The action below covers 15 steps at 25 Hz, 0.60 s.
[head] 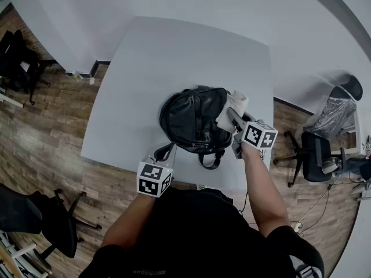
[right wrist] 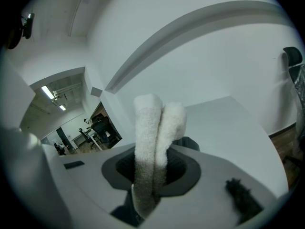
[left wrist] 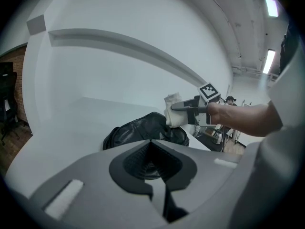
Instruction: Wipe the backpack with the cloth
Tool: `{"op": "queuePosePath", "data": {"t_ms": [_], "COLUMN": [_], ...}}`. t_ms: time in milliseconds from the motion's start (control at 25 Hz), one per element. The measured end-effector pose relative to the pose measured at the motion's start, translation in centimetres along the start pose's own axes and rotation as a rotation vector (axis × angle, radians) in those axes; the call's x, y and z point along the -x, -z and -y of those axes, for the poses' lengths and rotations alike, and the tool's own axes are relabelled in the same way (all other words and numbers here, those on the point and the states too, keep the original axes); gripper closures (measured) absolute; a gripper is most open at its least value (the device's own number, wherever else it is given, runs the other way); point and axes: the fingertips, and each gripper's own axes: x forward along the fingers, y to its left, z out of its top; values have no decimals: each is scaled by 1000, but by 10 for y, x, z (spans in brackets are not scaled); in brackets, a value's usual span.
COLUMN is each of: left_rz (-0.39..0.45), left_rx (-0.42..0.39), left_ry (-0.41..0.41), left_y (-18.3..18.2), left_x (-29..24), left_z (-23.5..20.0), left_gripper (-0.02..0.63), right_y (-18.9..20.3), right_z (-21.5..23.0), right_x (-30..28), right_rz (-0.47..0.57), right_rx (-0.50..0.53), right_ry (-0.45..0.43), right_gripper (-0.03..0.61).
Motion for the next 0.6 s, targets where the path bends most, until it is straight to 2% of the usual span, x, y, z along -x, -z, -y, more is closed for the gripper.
{"op": "queuePosePath", "data": {"t_ms": [360, 600], "left_rz": [14, 6], "left_rx": [-4, -3], "left_ry": [-30, -40], "left_y": [-6, 1], "left_x": [7, 13], "left_z": [-9, -9], "left_gripper": [607, 607], "right_y": [-19, -23], "right_z": [18, -5], "right_x": [20, 21], "right_rz": [43, 80], "right_rx": [28, 36], "right_ry": [47, 3], "right_gripper": [485, 485]}}
